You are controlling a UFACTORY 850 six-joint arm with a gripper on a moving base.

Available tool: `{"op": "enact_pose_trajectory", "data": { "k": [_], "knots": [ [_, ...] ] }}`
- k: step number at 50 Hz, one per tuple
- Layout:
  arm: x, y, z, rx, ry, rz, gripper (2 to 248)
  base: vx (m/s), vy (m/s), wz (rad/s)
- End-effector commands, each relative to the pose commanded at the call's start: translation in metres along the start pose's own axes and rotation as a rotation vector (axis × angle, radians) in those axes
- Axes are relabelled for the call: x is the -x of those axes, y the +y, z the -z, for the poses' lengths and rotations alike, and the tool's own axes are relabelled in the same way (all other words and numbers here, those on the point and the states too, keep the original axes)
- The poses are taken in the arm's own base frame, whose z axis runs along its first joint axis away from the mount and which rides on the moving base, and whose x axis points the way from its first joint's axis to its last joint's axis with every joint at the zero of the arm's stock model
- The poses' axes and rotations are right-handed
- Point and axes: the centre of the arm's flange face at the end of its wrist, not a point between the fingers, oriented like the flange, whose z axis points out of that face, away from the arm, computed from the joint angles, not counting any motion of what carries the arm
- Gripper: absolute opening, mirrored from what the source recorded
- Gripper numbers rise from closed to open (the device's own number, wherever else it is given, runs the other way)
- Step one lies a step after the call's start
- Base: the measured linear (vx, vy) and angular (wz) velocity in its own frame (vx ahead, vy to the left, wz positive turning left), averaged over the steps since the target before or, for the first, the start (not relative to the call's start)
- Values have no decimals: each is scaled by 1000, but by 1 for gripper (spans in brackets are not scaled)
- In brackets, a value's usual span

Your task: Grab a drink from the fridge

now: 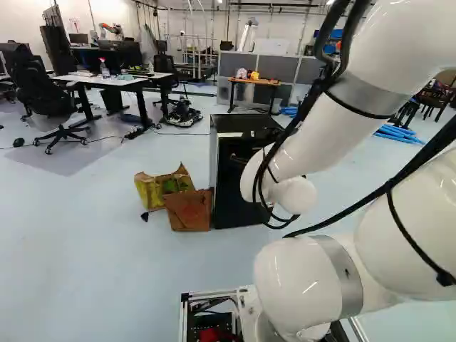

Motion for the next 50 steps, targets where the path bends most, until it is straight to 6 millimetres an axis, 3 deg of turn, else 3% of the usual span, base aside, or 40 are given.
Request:
{"op": "enact_pose_trajectory", "data": {
  "k": [50],
  "knots": [
    [0, 0, 0, 0, 0, 0, 247, 66, 24, -12]
  ]
}}
